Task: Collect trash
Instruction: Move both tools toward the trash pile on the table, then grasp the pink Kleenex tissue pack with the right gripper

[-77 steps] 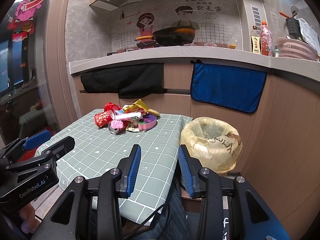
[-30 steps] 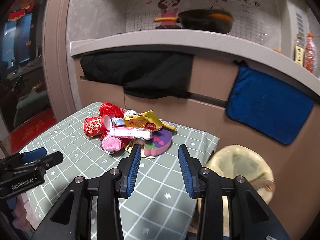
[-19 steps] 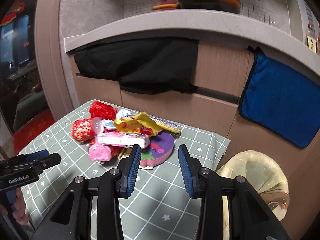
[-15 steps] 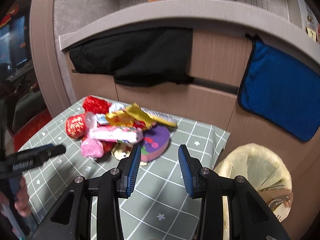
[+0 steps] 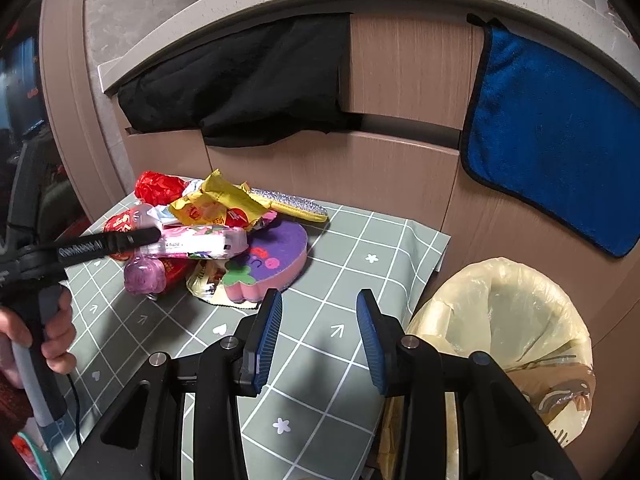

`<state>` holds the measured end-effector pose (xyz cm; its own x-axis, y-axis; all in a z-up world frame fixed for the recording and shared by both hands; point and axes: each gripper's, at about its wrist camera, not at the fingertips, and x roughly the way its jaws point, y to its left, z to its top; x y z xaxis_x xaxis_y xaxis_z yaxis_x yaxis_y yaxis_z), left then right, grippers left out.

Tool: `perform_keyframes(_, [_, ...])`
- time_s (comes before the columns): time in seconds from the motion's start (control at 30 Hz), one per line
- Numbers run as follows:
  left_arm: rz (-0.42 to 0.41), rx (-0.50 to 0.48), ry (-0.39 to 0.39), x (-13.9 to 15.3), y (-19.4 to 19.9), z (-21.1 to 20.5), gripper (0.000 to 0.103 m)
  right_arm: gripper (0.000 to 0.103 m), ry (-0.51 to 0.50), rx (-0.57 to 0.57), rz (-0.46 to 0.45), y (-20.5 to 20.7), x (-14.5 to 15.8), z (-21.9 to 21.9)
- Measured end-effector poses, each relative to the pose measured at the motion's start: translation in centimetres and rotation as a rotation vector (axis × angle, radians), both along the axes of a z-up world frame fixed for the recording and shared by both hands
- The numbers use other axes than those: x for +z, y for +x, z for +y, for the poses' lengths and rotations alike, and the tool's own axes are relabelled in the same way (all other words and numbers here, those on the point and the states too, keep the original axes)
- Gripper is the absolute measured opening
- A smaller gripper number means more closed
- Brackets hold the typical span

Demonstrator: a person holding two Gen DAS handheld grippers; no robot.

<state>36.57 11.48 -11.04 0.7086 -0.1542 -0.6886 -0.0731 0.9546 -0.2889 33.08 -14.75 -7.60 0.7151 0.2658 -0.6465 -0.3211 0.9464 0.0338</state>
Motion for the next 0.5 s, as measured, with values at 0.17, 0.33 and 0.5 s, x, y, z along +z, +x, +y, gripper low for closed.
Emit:
perform_keyframes(0.17, [0.012,0.001,-0.073,0.3,-2.1,1.2,0.016,0.037,0.000,0.043,0.022,0.3,-0.4,0.9])
perform_keyframes(0.33, [0.039,-0.008,-0.081,0.8,-5.9,2.2,0.016,0.037,0.022,0.169,0.046,0.9,0.1,3.8])
perform_keyframes(0.5, [0.095,-0.019,-0.065,0.6,-10.0,3.7,0.016,0.037,-0.020,0.304,0.043,1.5,0.3,8.3])
